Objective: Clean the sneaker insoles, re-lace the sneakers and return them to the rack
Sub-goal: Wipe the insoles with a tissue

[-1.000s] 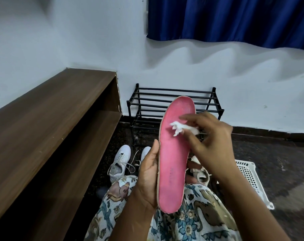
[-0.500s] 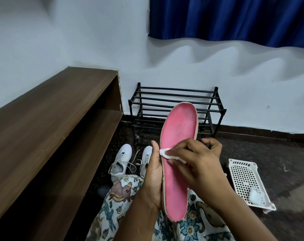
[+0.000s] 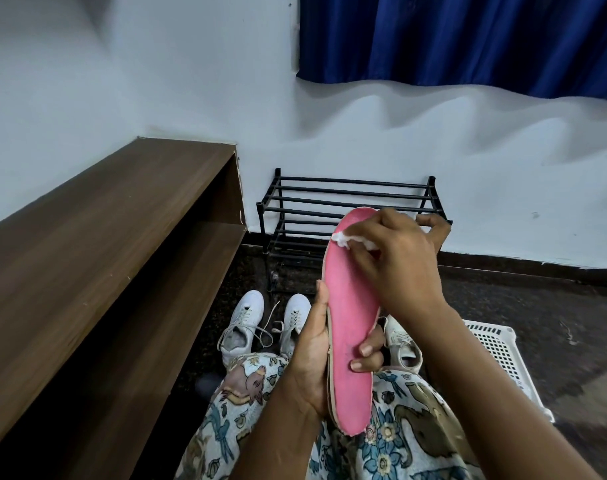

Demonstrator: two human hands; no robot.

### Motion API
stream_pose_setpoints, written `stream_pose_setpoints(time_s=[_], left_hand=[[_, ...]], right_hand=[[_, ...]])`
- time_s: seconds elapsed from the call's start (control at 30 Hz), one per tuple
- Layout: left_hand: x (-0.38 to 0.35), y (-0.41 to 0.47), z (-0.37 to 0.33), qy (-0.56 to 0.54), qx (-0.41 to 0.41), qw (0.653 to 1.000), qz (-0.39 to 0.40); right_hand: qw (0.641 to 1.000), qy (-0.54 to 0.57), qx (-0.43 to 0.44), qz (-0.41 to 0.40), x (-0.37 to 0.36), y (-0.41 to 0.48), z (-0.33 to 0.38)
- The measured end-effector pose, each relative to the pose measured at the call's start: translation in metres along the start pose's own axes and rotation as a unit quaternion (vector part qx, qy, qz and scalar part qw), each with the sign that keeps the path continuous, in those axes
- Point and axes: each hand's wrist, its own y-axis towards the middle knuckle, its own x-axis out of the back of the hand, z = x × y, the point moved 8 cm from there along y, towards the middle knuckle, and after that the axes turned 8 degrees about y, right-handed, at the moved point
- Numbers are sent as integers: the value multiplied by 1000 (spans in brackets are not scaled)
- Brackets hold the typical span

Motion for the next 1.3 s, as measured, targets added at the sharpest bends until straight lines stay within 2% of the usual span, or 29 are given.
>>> stream_pose_setpoints(time_s=[0.17, 0.33, 0.53, 0.67, 0.87, 1.2, 1.3], left_hand=[[2, -2, 2, 39, 13, 999, -1], [3, -5, 1, 35, 21, 999, -4], [5, -6, 1, 32, 9, 997, -64], [3, -7, 2, -13, 19, 998, -58], [9, -4, 9, -49, 48, 997, -45], [23, -7, -5, -5, -8, 999, -51], [24, -7, -9, 25, -19, 997, -66]], right_hand=[[997, -5, -51, -49, 16, 10, -17], [996, -26, -80, -14, 12, -7, -21], [997, -26, -62, 31, 3, -40, -3], [999, -12, -26, 42, 3, -62, 14], [994, 101, 2, 48, 5, -98, 23], [968, 243, -2, 60, 11, -144, 18], [958, 272, 0, 86, 13, -154, 22]])
